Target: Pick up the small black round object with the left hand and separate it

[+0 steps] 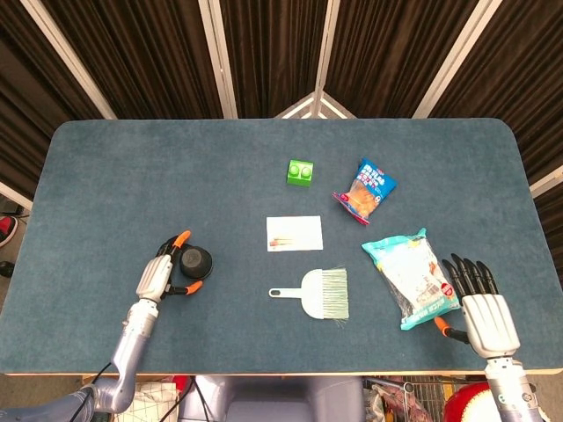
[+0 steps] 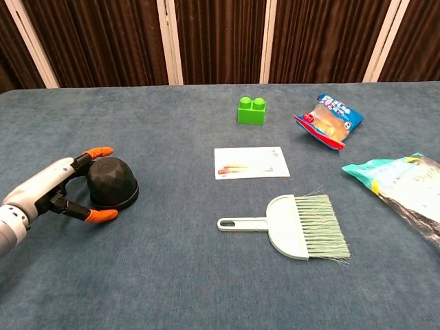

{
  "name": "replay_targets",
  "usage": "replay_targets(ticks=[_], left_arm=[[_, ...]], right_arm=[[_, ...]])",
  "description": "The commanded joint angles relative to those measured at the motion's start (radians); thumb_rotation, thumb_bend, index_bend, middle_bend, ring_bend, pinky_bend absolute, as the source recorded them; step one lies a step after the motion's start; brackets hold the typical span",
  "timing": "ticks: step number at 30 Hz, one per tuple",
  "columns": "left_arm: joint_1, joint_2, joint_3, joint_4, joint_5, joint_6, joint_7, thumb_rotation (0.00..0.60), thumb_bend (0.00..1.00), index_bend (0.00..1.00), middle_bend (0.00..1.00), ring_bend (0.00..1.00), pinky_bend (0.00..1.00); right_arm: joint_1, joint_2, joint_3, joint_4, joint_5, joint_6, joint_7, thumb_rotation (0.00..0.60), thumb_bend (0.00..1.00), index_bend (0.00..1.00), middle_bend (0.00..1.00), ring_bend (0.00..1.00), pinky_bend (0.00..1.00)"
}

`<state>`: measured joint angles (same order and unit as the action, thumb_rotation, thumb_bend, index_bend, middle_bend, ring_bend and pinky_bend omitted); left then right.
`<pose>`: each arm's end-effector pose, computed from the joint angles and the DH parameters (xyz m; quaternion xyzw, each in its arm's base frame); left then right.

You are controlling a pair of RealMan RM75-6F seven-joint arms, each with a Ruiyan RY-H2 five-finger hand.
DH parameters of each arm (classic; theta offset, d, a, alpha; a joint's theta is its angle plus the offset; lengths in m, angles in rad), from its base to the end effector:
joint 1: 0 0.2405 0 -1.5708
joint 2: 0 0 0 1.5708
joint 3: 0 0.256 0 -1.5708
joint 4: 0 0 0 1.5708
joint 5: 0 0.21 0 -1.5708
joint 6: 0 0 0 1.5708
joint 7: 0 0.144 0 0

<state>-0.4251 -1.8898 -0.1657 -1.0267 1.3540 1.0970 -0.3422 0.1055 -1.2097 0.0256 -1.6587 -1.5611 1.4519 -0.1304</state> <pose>-0.2428 0.2855 -0.0799 -0.5371 -0.5854 -0.4756 0.3778 -0.2834 -0.1796 0.1162 0.6300 -0.3834 0.3922 0.5498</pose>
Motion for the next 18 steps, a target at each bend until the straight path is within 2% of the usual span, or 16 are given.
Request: replay_targets(ticks=[1, 7, 11, 18], left_arm=[[-0.001, 0.001, 0.001, -0.004, -0.004, -0.002, 0.004, 0.6, 0.43, 0.05, 0.31, 0.0, 0.0], [0.001, 0.0, -0.004, -0.014, -0.014, 0.005, 0.015, 0.6, 0.56, 0.05, 0.37, 0.0, 0.0], [0.001, 0.004, -0.009, -0.032, -0.011, 0.02, 0.015, 0.6, 0.58, 0.05, 0.38, 0.0, 0.0], [-0.008, 0.044, -0.022, -0.131, 0.019, 0.07, 0.059, 0.6, 0.58, 0.07, 0.38, 0.0, 0.0]], right_arm=[[0.004, -0.004, 0.003, 0.005, 0.005, -0.006, 0.001, 0.6, 0.21, 0.0, 0.0, 0.01, 0.0], [0.005, -0.007, 0.004, 0.01, 0.004, -0.006, 0.009, 0.6, 0.21, 0.0, 0.0, 0.01, 0.0], [0.006, -0.009, 0.003, 0.013, 0.003, -0.008, 0.01, 0.6, 0.21, 0.0, 0.0, 0.01, 0.0], [0.008, -0.01, 0.003, 0.015, 0.004, -0.01, 0.009, 0.6, 0.21, 0.0, 0.0, 0.01, 0.0]])
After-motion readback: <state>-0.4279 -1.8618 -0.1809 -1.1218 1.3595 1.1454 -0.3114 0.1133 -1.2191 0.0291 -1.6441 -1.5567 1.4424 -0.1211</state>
